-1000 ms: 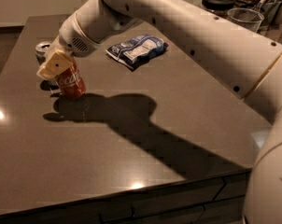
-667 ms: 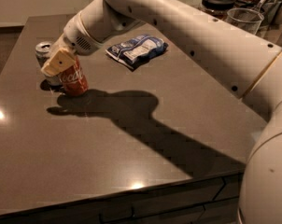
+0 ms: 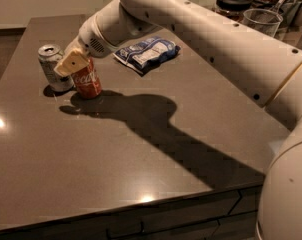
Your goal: Move coke can near 7up can
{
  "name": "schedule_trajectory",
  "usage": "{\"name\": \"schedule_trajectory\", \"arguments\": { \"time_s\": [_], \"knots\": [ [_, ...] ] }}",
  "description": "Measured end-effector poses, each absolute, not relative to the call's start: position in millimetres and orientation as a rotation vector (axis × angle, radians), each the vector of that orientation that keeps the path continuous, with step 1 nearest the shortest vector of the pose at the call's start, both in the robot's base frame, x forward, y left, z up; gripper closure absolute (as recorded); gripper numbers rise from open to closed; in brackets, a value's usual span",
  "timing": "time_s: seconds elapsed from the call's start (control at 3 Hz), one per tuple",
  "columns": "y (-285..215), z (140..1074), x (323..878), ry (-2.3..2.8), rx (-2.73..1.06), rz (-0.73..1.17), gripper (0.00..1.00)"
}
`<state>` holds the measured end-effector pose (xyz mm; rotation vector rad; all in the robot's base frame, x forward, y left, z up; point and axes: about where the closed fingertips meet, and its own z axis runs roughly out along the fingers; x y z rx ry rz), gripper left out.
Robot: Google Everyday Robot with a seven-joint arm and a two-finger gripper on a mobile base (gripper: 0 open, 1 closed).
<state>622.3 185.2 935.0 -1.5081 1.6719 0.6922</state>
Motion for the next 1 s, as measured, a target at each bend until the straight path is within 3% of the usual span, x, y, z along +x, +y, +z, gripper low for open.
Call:
{"name": "schedule_trajectory", "arguments": {
  "time_s": [0.67, 1.0],
  "knots": [
    [175.3, 925.8, 631.2, 1.725, -1.411, 0.713, 0.12],
    [176.9, 925.4, 630.4, 1.724, -1.415, 0.715, 0.0]
  ]
}}
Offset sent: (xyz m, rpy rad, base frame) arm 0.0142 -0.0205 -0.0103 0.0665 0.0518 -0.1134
